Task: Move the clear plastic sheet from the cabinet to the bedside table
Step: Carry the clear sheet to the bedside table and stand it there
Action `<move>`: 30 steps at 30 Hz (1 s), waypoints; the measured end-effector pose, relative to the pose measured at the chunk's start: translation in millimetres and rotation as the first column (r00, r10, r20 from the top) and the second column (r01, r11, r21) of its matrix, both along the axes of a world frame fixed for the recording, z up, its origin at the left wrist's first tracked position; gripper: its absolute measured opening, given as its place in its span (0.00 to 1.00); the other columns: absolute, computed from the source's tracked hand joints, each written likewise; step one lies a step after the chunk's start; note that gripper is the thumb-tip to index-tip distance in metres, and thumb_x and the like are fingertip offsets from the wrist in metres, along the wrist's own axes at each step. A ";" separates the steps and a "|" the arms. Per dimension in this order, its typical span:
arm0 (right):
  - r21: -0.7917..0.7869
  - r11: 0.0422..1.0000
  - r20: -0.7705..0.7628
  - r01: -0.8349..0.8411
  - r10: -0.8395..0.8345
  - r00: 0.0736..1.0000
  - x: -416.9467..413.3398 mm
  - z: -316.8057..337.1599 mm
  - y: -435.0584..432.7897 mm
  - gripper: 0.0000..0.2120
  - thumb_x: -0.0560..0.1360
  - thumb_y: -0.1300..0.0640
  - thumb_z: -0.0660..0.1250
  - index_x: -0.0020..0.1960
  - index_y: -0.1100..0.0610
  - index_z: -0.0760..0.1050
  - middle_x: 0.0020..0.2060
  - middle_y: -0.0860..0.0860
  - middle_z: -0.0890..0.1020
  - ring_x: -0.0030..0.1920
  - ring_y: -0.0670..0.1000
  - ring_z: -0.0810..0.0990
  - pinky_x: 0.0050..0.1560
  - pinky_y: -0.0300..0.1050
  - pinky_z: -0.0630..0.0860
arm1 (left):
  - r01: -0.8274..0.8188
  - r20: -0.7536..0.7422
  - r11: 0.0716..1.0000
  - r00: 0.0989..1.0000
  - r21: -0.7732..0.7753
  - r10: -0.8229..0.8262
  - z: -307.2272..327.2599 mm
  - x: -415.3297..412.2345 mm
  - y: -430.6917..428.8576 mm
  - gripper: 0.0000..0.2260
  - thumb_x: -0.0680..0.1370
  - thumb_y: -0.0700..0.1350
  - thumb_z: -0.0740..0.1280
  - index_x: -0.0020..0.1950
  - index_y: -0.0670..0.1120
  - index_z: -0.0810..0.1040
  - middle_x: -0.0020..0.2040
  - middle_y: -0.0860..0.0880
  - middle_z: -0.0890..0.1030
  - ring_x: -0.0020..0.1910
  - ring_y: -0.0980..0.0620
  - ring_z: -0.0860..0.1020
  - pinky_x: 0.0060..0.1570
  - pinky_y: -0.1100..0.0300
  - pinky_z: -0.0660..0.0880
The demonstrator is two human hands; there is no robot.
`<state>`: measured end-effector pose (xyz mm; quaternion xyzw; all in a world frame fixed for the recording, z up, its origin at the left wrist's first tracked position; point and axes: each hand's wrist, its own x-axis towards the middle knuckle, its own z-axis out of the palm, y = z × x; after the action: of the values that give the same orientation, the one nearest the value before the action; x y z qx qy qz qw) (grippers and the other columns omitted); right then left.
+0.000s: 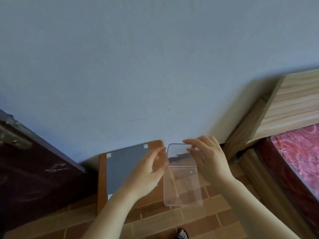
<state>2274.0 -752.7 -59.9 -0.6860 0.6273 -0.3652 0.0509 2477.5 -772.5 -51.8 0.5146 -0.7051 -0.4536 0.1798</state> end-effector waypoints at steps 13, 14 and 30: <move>0.102 0.993 -0.013 0.051 -0.050 0.999 35.7 -61.4 -80.8 0.11 0.73 0.62 0.67 0.53 0.50 0.79 0.40 0.46 0.78 0.42 0.47 0.70 0.42 0.34 0.65 | 0.086 0.106 0.996 0.991 0.006 -0.086 -58.6 47.9 -93.4 0.21 0.76 0.57 0.60 0.68 0.66 0.58 0.69 0.63 0.65 0.65 0.65 0.64 0.59 0.63 0.65; 0.099 0.994 -0.012 0.042 -0.041 0.999 37.5 -74.9 -89.0 0.11 0.73 0.62 0.66 0.53 0.50 0.79 0.40 0.46 0.79 0.42 0.49 0.71 0.41 0.36 0.66 | 0.083 0.110 0.997 0.991 0.000 -0.083 -70.9 49.0 -100.1 0.21 0.76 0.57 0.60 0.68 0.66 0.58 0.69 0.63 0.65 0.66 0.65 0.64 0.60 0.63 0.66; 0.016 0.996 -0.065 -0.092 0.093 0.994 46.7 -328.1 -206.4 0.11 0.75 0.58 0.64 0.56 0.50 0.77 0.41 0.49 0.80 0.45 0.51 0.72 0.43 0.40 0.68 | 0.034 0.173 0.982 0.985 -0.184 -0.002 -372.7 63.4 -189.6 0.21 0.76 0.53 0.63 0.68 0.54 0.66 0.66 0.55 0.69 0.65 0.56 0.70 0.61 0.59 0.68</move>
<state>2320.7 -959.1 -388.1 -0.7255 0.5984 -0.3359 0.0516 2540.9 -962.0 -424.5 0.5263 -0.7620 -0.3410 0.1615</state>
